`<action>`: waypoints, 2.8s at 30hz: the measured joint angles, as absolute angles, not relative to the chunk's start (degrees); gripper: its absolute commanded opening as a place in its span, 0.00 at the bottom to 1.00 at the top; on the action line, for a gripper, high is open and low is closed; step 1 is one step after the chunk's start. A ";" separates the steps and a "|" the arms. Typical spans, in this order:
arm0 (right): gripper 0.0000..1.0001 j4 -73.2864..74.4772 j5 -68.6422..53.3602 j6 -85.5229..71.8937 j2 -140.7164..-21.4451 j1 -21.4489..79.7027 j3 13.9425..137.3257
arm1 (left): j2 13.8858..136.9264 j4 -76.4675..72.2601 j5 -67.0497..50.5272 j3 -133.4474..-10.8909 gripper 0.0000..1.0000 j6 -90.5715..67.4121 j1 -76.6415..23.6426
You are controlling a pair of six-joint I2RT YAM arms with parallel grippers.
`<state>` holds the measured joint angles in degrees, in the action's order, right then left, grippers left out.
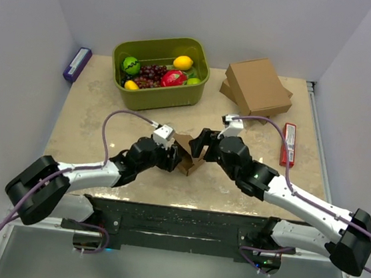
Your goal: Fold the paper box
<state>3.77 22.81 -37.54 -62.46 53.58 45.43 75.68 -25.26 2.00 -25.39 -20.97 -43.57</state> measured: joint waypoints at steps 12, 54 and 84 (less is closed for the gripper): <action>0.74 2.24 20.99 -37.56 -67.61 53.56 48.05 | 56.77 -13.93 3.25 -24.14 0.62 -20.80 -43.57; 0.72 0.36 17.87 -38.02 -76.77 53.30 48.10 | 70.59 -19.66 -17.76 -38.35 0.56 -27.44 -34.46; 0.71 -0.49 14.55 -39.72 -80.62 53.34 45.43 | 75.11 -23.77 -17.85 -29.17 0.49 -29.04 -33.43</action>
<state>-0.49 14.55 -39.72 -80.62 53.34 45.43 75.11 -23.77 -17.85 -29.17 -29.04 -33.43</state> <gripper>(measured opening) 0.712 0.493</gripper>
